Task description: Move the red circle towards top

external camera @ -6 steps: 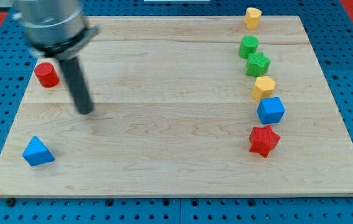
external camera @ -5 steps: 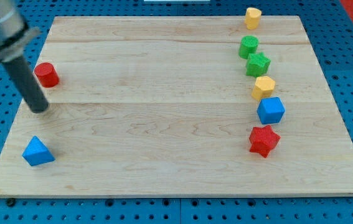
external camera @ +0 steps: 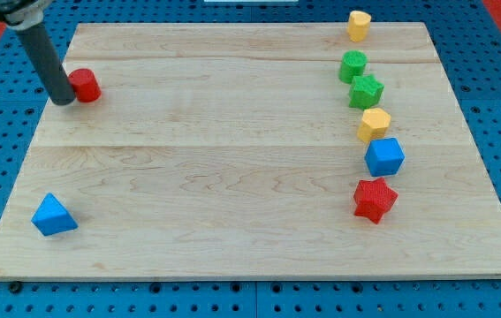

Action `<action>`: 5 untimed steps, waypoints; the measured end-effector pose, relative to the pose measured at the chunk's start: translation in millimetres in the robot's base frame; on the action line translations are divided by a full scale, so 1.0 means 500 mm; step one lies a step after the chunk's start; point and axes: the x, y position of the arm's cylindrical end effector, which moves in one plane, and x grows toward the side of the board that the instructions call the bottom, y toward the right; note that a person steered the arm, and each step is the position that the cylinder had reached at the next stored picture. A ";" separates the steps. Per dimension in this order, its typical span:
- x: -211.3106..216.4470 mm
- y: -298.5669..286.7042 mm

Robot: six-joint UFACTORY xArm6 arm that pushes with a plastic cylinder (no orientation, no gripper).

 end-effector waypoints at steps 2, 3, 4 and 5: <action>-0.035 -0.007; -0.031 -0.024; -0.031 -0.025; -0.037 0.028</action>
